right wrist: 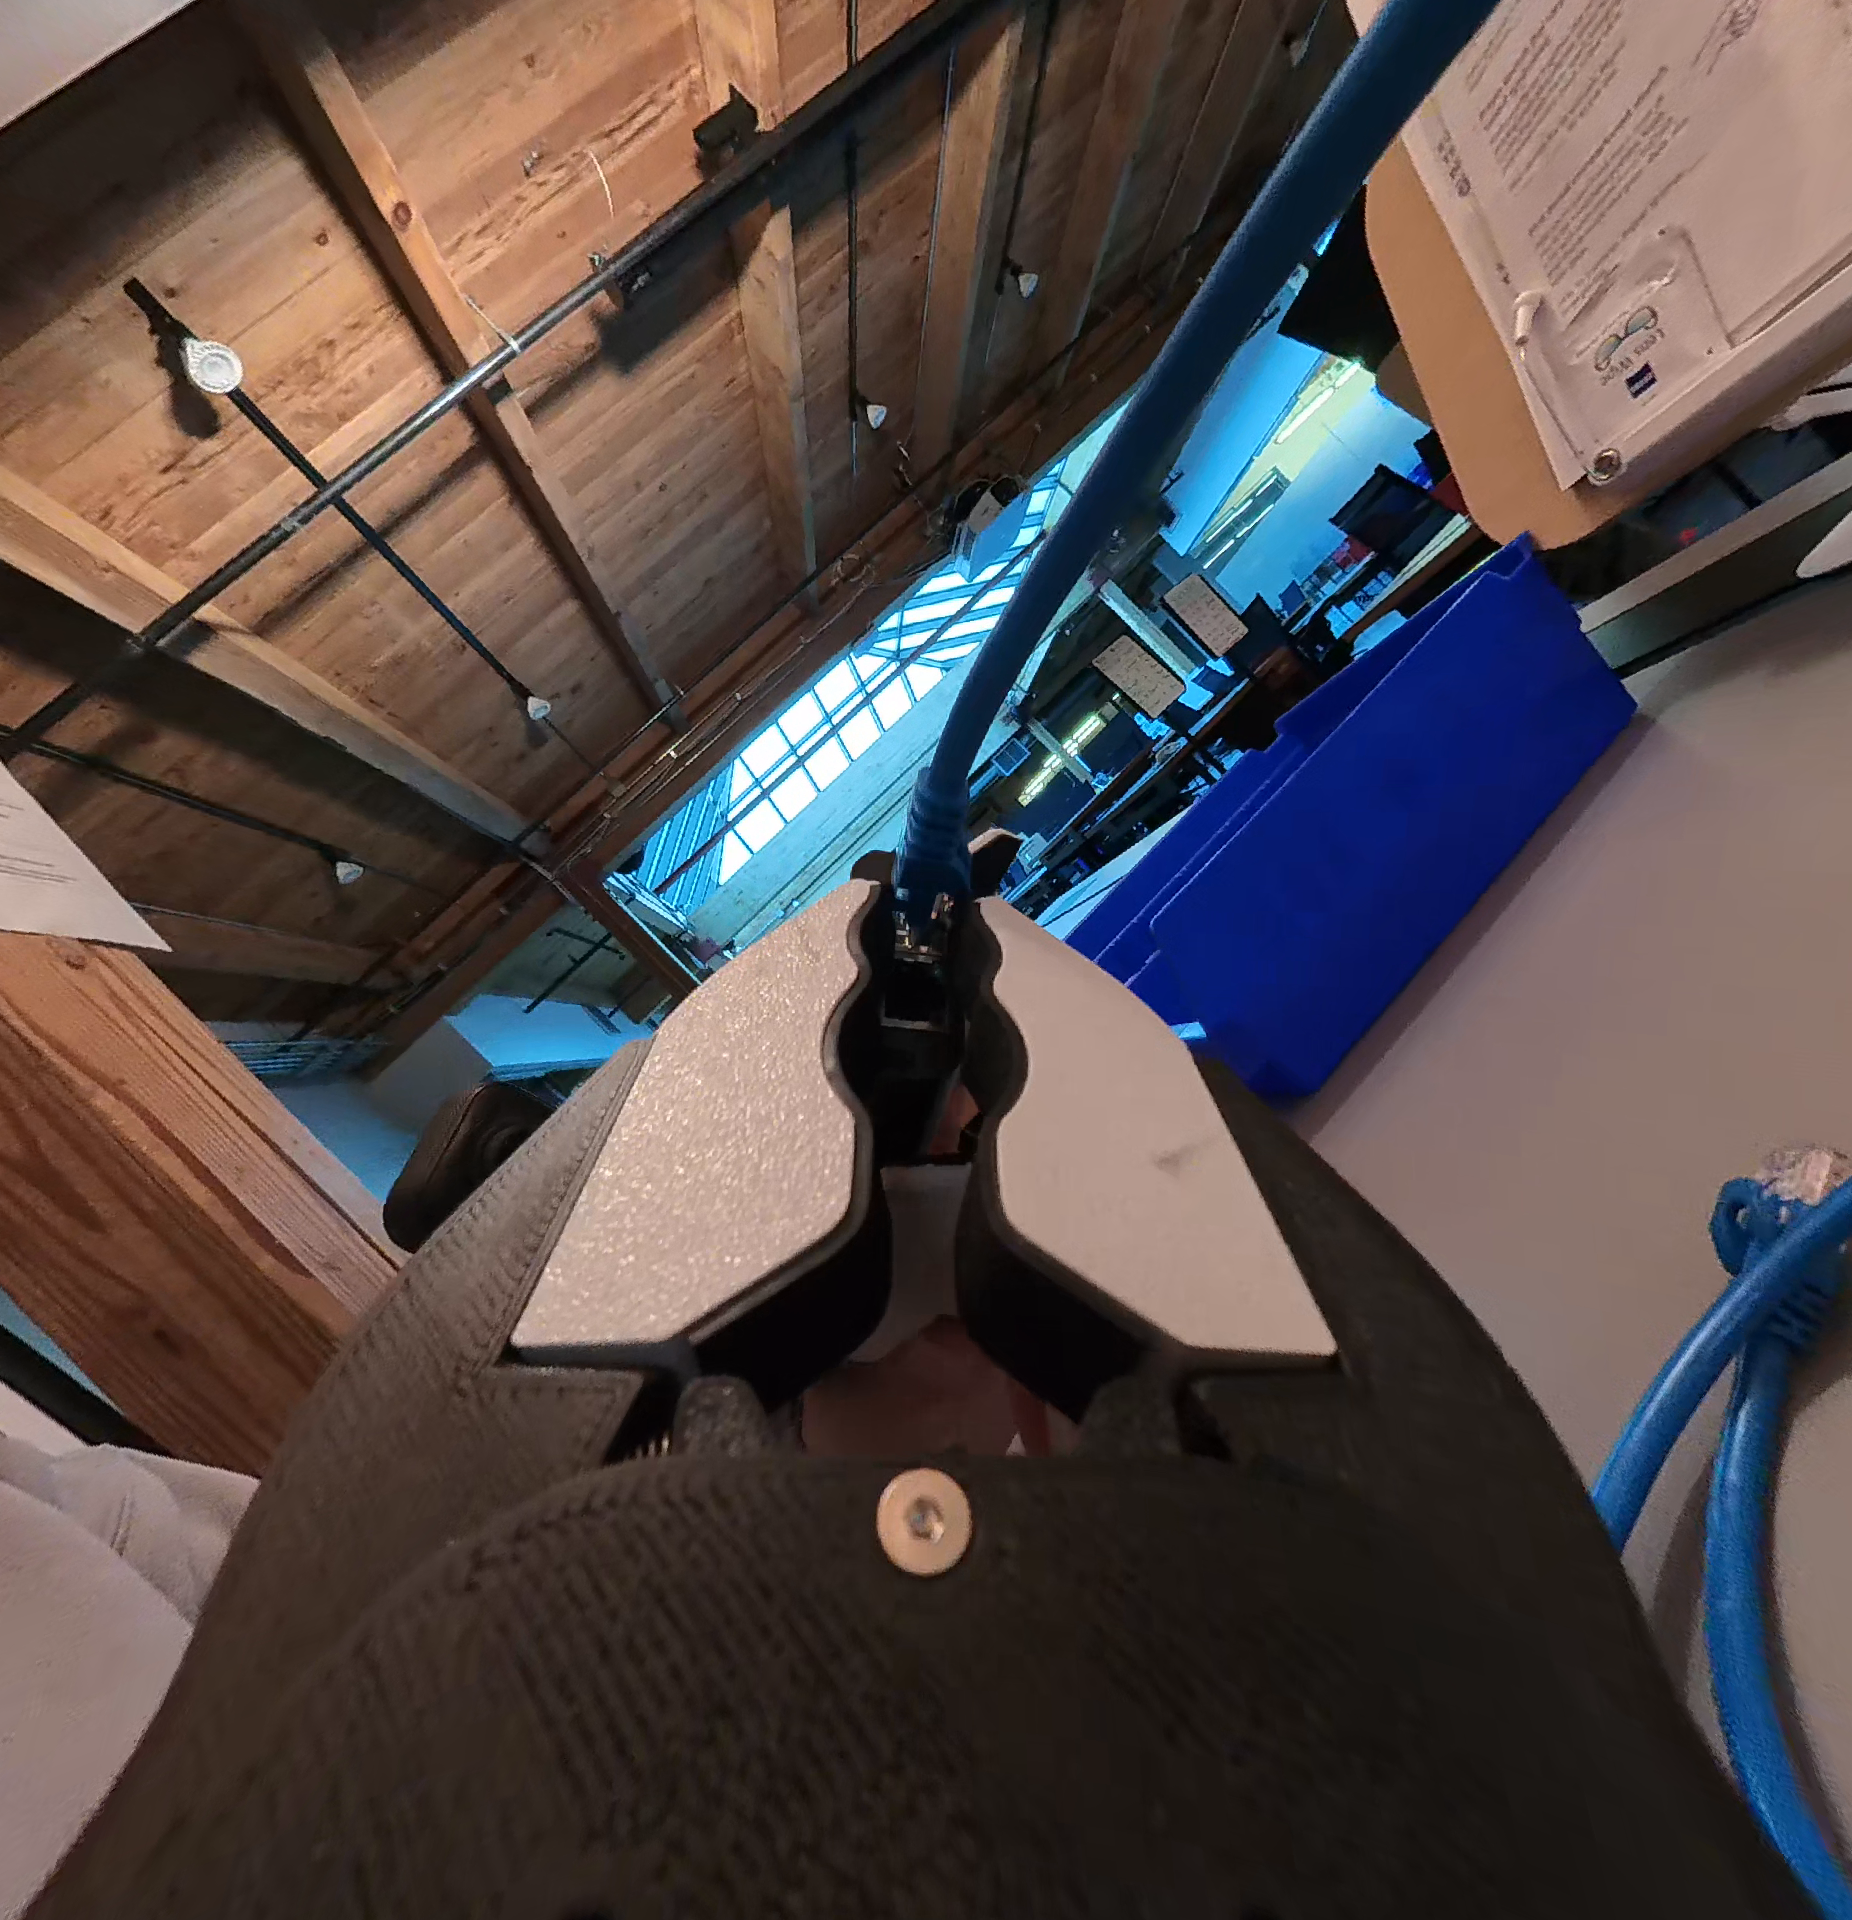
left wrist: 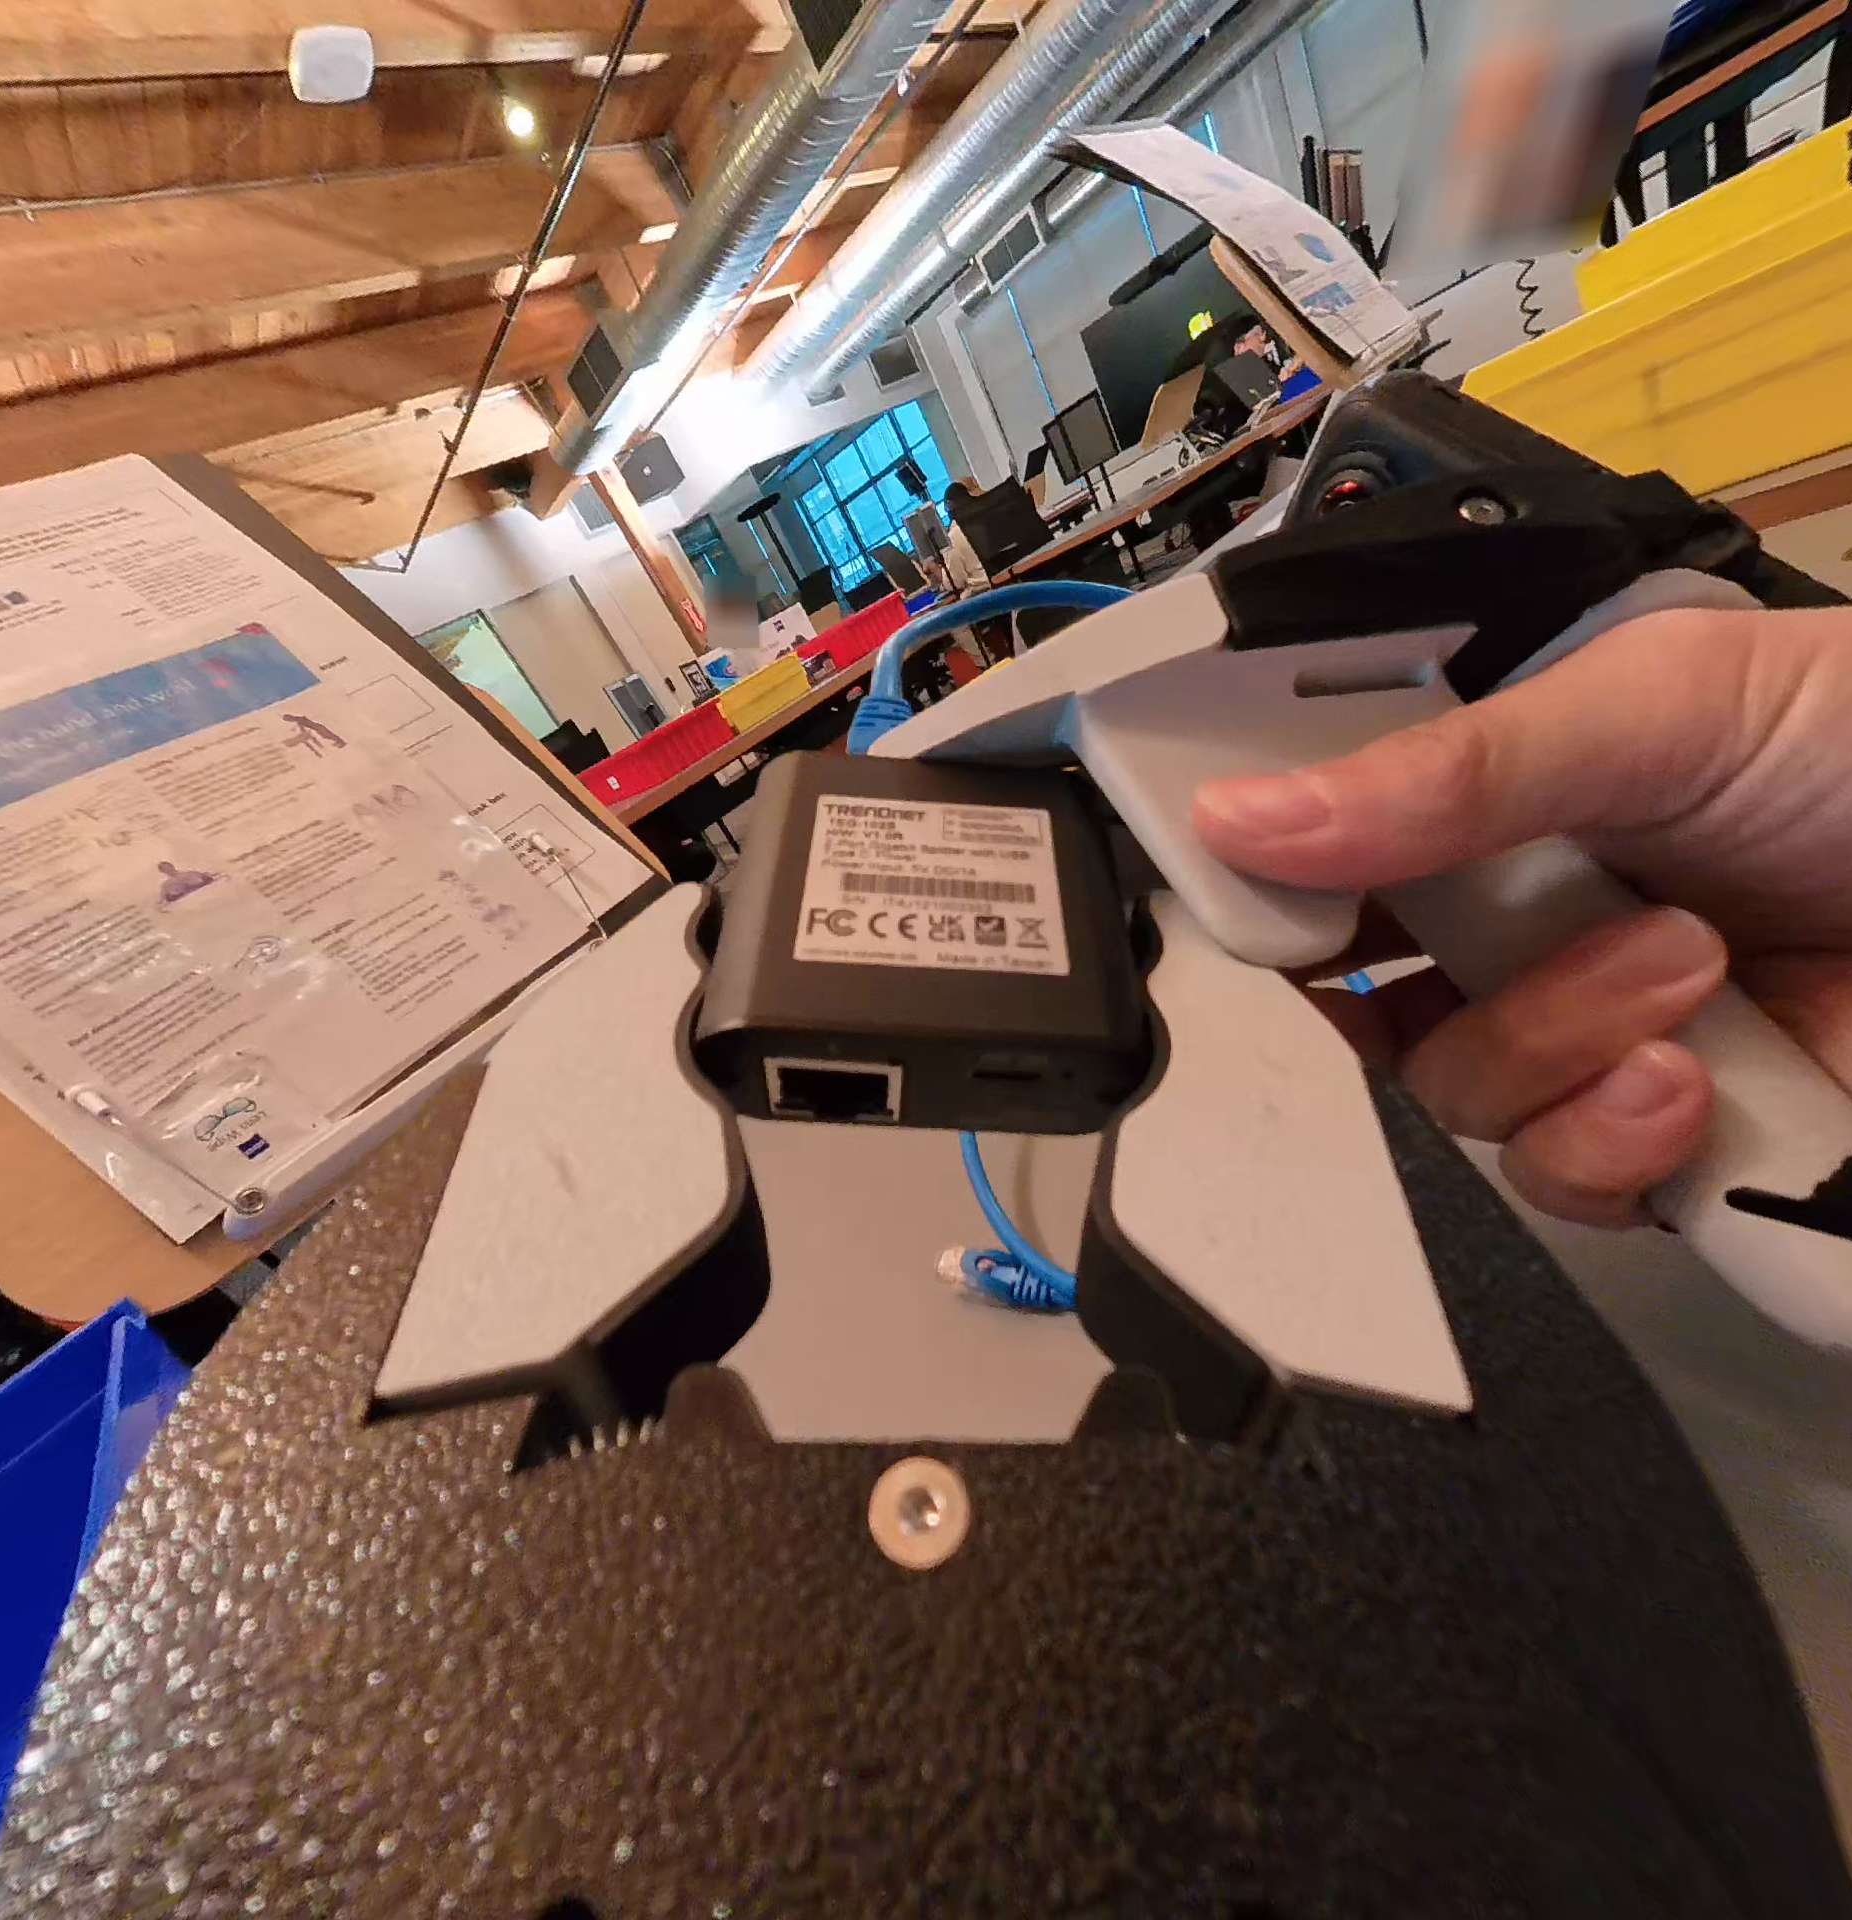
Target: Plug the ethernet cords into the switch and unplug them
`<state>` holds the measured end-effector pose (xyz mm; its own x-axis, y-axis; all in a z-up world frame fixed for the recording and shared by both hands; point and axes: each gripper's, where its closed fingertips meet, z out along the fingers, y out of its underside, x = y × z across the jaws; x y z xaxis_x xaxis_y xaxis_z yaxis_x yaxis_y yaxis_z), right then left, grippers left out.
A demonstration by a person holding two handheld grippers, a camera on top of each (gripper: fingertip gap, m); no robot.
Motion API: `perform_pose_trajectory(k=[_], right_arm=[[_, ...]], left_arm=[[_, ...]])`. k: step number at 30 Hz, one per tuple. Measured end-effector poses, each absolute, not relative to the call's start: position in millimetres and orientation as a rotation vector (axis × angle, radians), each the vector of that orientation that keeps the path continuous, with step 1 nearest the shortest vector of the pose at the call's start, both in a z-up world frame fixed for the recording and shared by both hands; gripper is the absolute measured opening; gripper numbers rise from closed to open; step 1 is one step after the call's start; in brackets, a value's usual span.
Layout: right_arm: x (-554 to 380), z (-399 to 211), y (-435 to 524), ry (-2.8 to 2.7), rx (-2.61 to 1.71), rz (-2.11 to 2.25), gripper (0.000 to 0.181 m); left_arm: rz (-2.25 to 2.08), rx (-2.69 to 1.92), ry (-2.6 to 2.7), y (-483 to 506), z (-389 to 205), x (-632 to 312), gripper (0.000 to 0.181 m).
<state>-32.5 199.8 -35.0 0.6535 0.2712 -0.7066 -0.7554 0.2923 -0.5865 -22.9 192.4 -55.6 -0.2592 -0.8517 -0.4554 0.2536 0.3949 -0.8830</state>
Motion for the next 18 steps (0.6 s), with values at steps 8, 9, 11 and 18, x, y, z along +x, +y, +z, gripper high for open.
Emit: perform_pose_trajectory(k=[8, 9, 11, 18], right_arm=[[-37.1, -29.0, 199.8, 0.555, -0.961, 0.868, 0.013], [-36.0, -30.4, 200.1, 0.568, -0.966, 0.877, 0.013], [-35.5, -31.4, 200.8, 0.572, -0.971, 0.884, 0.014], [-36.3, -34.8, 202.6, 0.597, -0.97, 0.908, 0.013]], left_arm=[[-1.156, -0.498, 1.472, 193.6, -50.7, -29.0, 0.072], [-1.155, -0.499, 1.477, 193.8, -51.1, -28.9, 0.072], [-1.159, -0.504, 1.488, 194.5, -52.2, -28.3, 0.072], [-1.16, -0.515, 1.483, 196.6, -54.3, -27.4, 0.072]])
